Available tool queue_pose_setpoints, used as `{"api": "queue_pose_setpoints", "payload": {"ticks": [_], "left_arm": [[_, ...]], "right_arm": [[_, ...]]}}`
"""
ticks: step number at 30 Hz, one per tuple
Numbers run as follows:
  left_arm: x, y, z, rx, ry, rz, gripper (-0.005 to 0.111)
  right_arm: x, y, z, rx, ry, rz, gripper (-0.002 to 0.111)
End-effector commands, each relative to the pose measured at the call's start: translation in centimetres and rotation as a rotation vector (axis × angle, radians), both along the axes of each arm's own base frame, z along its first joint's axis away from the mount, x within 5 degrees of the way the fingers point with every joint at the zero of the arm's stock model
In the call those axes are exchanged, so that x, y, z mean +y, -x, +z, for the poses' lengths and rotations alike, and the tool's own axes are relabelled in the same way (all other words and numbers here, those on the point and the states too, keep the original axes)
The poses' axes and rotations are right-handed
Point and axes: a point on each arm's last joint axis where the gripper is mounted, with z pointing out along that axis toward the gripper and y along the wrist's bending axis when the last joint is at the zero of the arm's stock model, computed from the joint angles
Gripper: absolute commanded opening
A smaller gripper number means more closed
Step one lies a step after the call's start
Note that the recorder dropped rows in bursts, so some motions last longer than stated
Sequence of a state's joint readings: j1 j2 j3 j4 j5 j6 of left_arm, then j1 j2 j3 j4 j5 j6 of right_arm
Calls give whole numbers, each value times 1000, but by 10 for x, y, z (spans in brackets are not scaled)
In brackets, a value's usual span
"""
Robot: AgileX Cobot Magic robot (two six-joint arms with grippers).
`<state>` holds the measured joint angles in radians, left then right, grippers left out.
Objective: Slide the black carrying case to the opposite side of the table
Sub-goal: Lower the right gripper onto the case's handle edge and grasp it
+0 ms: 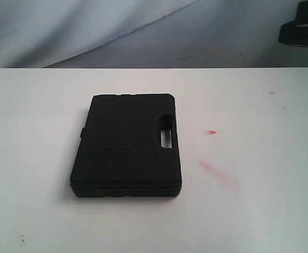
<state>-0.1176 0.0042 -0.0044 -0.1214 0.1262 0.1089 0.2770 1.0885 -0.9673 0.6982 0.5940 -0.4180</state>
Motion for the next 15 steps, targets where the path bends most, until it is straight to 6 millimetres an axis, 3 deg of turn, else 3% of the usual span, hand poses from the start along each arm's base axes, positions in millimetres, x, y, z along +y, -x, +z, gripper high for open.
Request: {"api": "queue_pose_setpoints", "payload": {"ticks": [1,8,15], "left_arm": [[0,0,-1,2,-5,3,0],[0,0,-1,2,-5,3,0],[0,0,-1,2,-5,3,0]], "right_arm": [[20,-18,-6,63,18,40,0],[62,-43,-26,137,177,46,0],[107,-61,-48,217,227,84,0]]}}
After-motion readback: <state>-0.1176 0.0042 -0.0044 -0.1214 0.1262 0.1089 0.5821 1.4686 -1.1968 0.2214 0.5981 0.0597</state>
